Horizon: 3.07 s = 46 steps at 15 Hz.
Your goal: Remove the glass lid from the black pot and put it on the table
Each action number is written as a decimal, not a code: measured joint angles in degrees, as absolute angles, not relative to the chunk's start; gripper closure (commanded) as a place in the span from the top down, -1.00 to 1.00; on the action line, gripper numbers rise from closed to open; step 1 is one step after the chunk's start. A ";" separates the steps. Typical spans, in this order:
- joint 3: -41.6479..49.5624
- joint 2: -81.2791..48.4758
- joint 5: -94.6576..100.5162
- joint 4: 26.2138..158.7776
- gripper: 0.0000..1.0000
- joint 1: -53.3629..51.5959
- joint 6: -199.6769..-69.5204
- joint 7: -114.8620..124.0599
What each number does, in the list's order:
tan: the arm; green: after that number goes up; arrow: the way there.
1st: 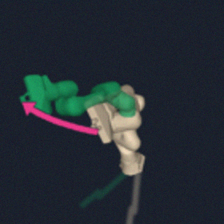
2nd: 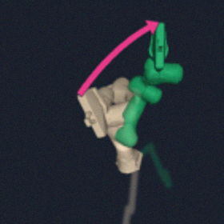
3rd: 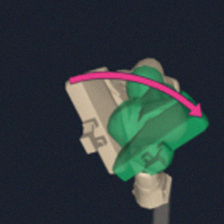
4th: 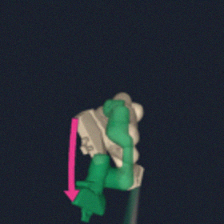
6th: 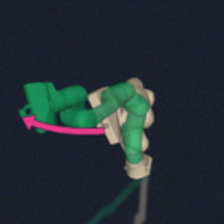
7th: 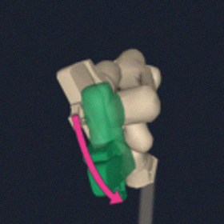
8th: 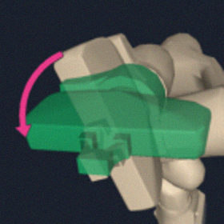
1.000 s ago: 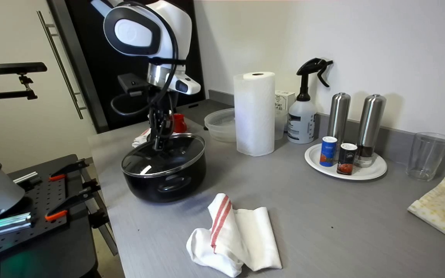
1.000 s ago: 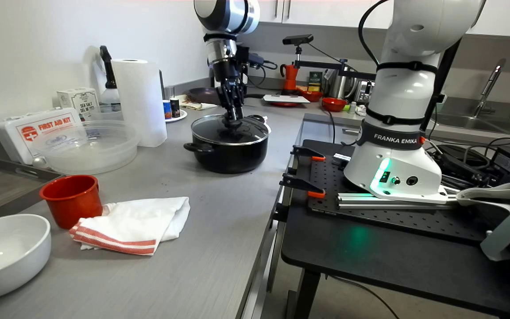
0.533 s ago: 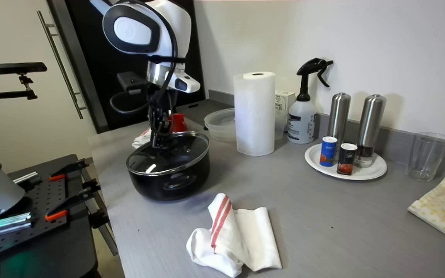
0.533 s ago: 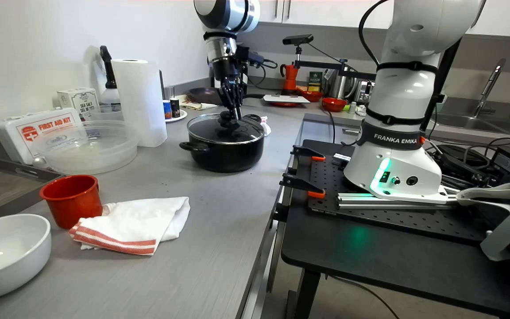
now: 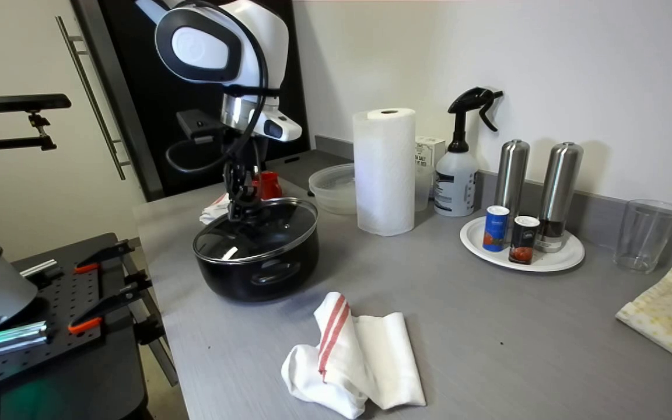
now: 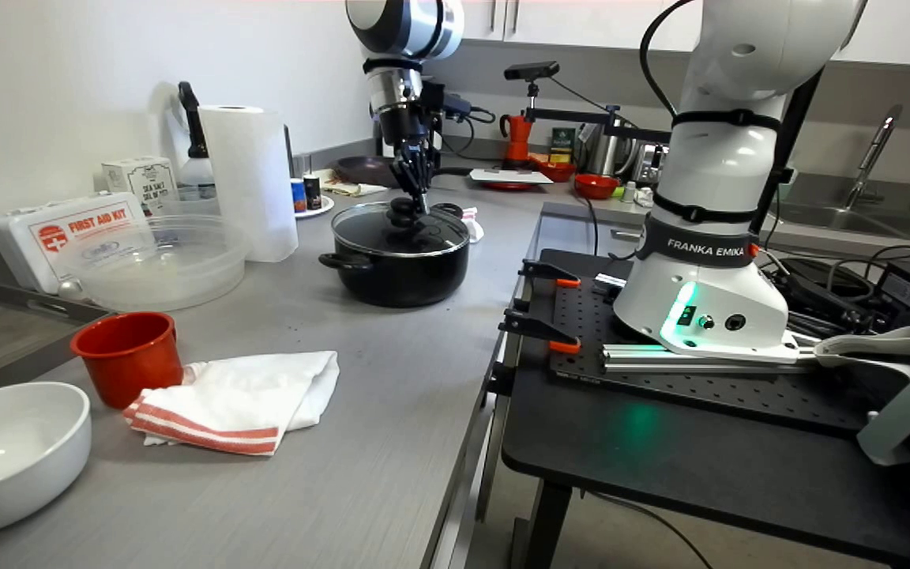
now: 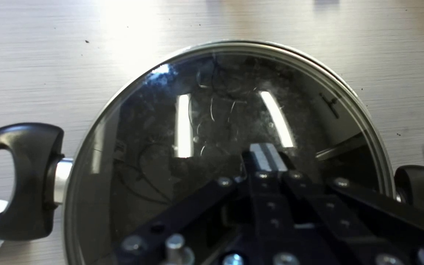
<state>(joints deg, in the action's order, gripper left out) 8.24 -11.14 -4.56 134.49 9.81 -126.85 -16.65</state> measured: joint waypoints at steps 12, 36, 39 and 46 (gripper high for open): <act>6.70 -10.73 -4.56 132.55 1.00 9.60 -126.95 -16.13; 6.44 -14.70 -4.56 128.29 -0.20 10.04 -126.94 -15.74; 6.49 -14.74 -4.60 127.98 -0.51 10.22 -126.82 -15.73; 6.49 -14.71 -4.60 128.01 -0.51 10.25 -126.85 -15.73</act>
